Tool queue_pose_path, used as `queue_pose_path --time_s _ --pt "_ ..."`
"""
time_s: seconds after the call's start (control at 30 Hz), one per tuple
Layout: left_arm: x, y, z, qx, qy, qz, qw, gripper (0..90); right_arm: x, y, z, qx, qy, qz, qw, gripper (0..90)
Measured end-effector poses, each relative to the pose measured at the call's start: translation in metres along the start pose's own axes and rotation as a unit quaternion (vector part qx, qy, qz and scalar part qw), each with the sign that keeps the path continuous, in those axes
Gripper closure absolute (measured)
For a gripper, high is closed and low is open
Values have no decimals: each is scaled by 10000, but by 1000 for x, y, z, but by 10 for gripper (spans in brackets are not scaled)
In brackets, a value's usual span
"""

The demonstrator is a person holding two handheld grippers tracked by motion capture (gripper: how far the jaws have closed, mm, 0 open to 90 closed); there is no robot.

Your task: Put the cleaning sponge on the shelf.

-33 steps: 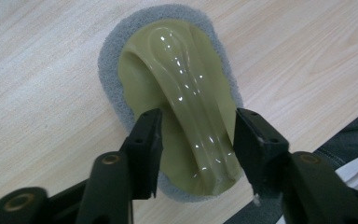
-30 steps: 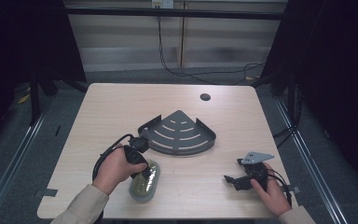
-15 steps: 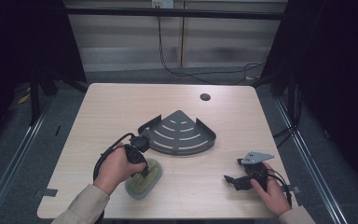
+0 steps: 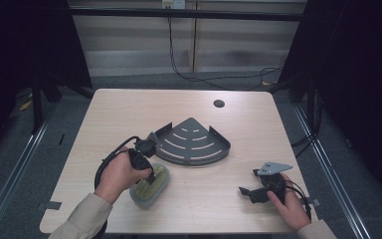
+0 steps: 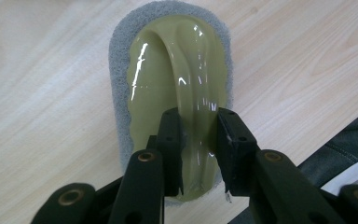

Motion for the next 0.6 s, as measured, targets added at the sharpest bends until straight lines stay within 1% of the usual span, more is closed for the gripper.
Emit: queue_pose_path --time_s 0.03,0.07,0.13,0.2,0.3,0.33,0.43,0.5,0.6 --pt "0 0 0 0 0 0 10000 723 0 0 0 0 0 0 10000 111" --pt "2 0 4 -29 -23 -17 10000 723 0 0 0 1 1 -1 10000 111" --pt "2 0 6 -37 -18 -8 10000 724 0 0 0 -2 1 5 10000 111" --pt "4 -1 11 -65 -13 -26 10000 723 0 0 0 1 0 -1 10000 111" --pt "5 -2 14 -59 -16 -44 10000 723 0 0 0 1 0 0 10000 111" --pt "5 -3 18 -54 -54 -55 10000 723 0 0 0 1 0 -1 10000 111" --pt "6 -6 21 -82 -31 -70 9999 723 0 0 0 1 0 0 10000 111" --pt "7 -9 27 -105 -65 -80 9999 723 0 0 0 -3 4 -10 10000 111" --pt "8 -11 30 -118 -65 -83 9999 723 0 0 0 -2 3 -12 10000 111"
Point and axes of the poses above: each handheld gripper's, and its own axes: z roughly backward along the jaws, y roughly out of its underside, x roughly to its left, the point moved 8 cm from there along -z, roughly forward along the jaws, and after that the axes turned 2 degrees about -z, right-handed, at the moved point
